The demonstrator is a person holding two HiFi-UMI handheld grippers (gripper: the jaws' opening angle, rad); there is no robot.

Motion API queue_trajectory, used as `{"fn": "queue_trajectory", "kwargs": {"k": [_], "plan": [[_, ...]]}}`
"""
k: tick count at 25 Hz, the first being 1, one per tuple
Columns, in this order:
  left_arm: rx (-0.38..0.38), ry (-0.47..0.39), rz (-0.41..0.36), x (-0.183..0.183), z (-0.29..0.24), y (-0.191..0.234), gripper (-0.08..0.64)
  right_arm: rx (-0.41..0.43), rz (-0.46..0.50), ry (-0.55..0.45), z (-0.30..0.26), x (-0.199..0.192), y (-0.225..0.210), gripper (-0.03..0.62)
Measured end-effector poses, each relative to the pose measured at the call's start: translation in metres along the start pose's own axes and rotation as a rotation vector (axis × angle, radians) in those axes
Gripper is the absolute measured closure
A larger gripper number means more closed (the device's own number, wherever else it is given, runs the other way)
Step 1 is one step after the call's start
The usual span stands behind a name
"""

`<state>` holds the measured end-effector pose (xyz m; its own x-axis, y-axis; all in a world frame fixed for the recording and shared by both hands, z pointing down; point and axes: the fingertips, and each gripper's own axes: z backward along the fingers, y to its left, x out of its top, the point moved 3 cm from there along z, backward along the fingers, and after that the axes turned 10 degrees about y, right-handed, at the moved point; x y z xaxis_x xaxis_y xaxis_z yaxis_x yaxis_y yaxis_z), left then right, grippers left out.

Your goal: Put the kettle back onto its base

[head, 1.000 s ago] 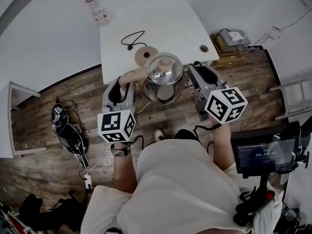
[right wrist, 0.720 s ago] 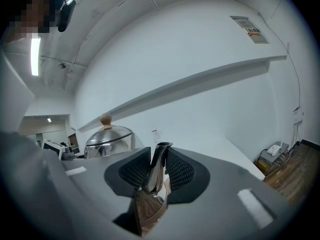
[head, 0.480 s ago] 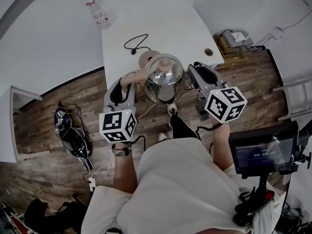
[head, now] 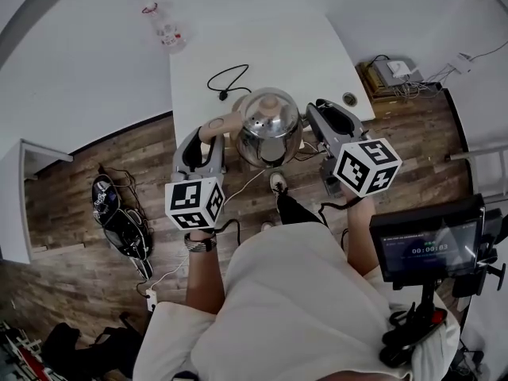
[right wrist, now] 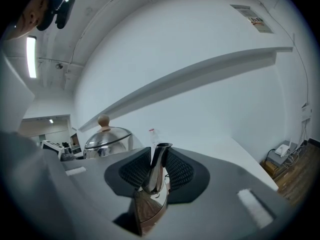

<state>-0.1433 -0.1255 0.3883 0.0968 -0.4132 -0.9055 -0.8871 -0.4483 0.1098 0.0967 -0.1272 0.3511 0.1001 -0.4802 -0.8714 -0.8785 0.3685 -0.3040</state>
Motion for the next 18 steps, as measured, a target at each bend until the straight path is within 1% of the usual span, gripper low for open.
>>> {"fn": "queue_trajectory", "kwargs": {"k": [3,8,11,13,18], "plan": [[0.011,0.014,0.013,0.006,-0.023,0.009,0.414,0.015,-0.006,0.019,-0.025,0.01,-0.016,0.499],[0.041,0.068,0.045,0.017,-0.096,0.037,0.414,0.043,-0.018,0.083,-0.1,0.032,-0.062,0.499],[0.056,0.096,0.066,0.017,-0.126,0.052,0.414,0.057,-0.023,0.121,-0.136,0.038,-0.081,0.5],[0.063,0.105,0.077,0.013,-0.134,0.057,0.414,0.065,-0.019,0.137,-0.147,0.037,-0.085,0.5],[0.073,0.134,0.1,-0.007,-0.132,0.062,0.414,0.077,-0.002,0.166,-0.157,0.022,-0.082,0.5]]}}
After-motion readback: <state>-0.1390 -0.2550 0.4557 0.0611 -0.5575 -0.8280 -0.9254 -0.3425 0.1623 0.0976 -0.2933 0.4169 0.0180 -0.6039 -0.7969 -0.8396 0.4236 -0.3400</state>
